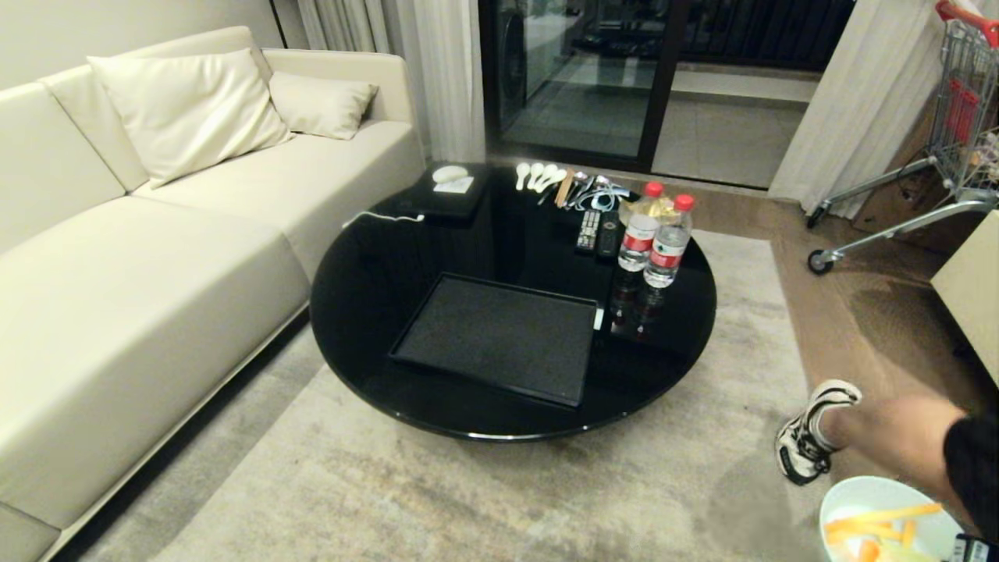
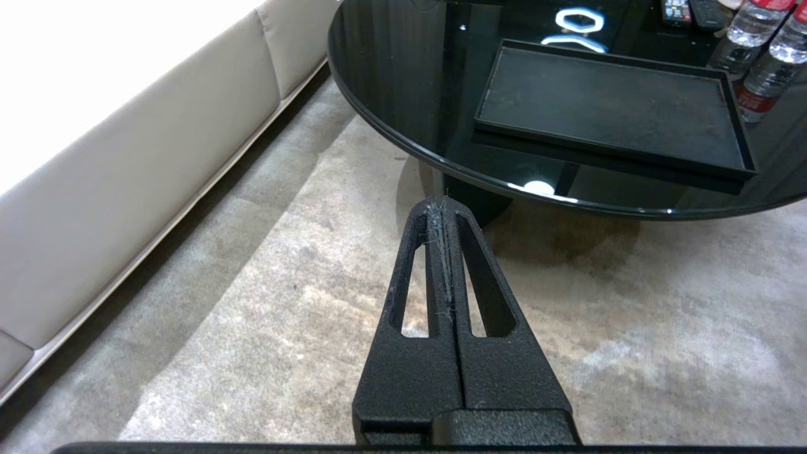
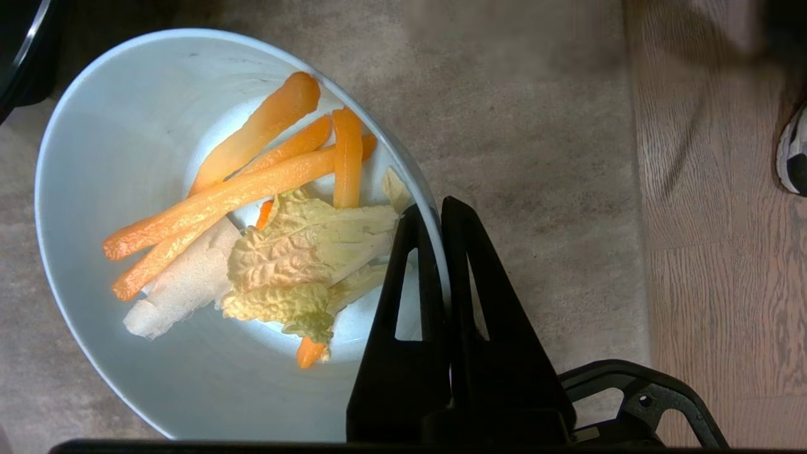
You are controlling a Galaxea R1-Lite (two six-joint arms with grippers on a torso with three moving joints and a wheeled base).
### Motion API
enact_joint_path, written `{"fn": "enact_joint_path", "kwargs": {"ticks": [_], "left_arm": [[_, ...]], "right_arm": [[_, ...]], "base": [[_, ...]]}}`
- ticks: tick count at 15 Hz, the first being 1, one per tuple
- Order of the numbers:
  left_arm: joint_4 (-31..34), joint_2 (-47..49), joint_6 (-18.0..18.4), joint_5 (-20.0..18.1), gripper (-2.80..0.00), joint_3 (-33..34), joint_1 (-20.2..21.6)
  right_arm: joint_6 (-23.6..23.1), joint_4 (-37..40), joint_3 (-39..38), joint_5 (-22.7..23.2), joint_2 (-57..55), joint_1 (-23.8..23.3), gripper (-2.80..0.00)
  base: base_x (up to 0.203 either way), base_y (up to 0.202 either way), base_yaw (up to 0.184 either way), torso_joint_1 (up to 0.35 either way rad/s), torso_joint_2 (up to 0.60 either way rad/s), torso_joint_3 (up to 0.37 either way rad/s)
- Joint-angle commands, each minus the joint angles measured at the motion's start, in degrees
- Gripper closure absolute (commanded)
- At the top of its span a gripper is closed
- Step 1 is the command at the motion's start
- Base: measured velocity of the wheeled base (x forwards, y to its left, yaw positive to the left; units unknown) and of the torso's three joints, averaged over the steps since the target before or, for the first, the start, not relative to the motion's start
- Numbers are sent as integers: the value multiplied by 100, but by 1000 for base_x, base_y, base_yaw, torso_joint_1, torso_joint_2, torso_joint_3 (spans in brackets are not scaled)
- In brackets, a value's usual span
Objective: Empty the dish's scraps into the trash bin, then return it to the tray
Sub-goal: Move the bowl over the trash can
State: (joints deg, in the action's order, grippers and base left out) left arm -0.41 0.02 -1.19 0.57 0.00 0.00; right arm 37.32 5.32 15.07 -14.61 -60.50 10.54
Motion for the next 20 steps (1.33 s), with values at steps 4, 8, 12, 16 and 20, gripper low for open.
{"fn": "enact_joint_path", "kwargs": {"ticks": [4,8,12,16,20], "left_arm": [[-2,-2,-4,4,0,0,0],[-2,-2,-4,4,0,0,0],[-2,-2,-4,4,0,0,0],[-2,-2,-4,4,0,0,0],[-2,-2,-4,4,0,0,0]], "right_arm": [[21,-4,35,11,-93,1,0],[21,5,273,3,-155,9,0],[58,29,365,2,-218,18,0],[92,2,422,-7,-313,18,0],[100,31,444,2,-304,18,0]], "base": [[0,0,0,0,0,0],[0,0,0,0,0,0],[0,0,0,0,0,0],[0,0,0,0,0,0],[0,0,0,0,0,0]]}}
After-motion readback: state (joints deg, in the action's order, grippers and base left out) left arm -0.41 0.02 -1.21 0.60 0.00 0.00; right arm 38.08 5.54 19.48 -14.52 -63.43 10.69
